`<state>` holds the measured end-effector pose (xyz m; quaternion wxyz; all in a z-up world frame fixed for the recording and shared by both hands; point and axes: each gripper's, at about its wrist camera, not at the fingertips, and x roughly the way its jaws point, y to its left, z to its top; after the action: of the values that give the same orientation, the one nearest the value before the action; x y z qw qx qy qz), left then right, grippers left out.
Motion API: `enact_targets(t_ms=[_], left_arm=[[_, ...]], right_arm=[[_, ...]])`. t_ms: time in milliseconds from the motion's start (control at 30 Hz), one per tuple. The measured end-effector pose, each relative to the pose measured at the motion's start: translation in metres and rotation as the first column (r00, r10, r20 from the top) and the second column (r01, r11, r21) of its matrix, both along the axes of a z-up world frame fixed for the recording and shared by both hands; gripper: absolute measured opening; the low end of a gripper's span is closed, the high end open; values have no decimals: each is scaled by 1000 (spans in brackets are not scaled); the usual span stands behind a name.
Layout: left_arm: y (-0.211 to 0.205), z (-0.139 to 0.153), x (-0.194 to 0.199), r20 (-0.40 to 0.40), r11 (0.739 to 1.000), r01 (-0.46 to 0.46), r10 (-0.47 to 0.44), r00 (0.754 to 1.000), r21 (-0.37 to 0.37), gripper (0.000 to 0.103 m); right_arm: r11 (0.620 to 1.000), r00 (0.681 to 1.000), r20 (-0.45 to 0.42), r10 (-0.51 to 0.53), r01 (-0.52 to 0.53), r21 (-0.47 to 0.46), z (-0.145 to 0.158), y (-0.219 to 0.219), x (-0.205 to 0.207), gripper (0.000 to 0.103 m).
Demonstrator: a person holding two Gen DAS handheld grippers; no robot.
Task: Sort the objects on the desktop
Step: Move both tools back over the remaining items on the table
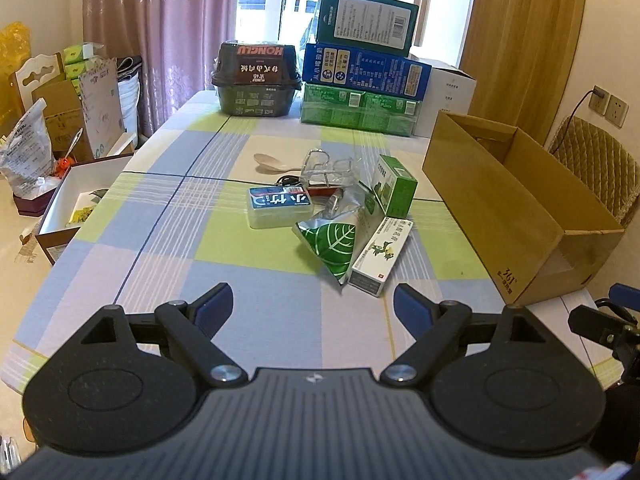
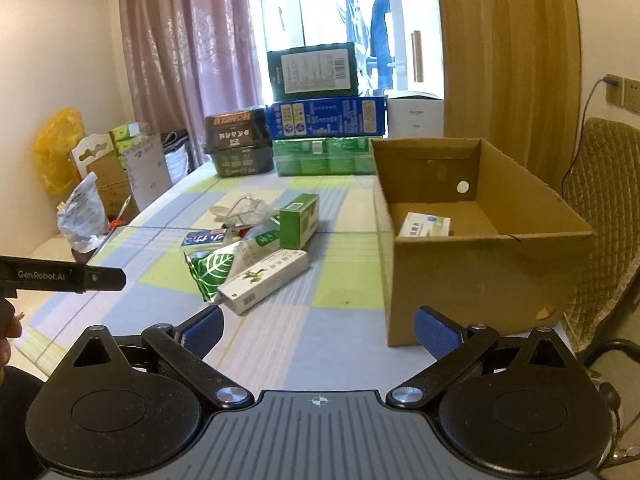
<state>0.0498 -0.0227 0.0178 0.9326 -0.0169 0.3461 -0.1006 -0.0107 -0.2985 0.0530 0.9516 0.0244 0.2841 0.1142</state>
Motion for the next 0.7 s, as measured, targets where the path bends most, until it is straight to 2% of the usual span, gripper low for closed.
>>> enact_targets(t_ms=[367,700], left_arm=[[18,-18,28,-38,1000,23,-23,999,3,85],[37,-36,65,-52,999,24,-23,998,22,85]], right_arm=[[998,997,-47,61,-61,4,-12,40,40,99],[995,987,-127,98,-100,-15,-47,83,96,99]])
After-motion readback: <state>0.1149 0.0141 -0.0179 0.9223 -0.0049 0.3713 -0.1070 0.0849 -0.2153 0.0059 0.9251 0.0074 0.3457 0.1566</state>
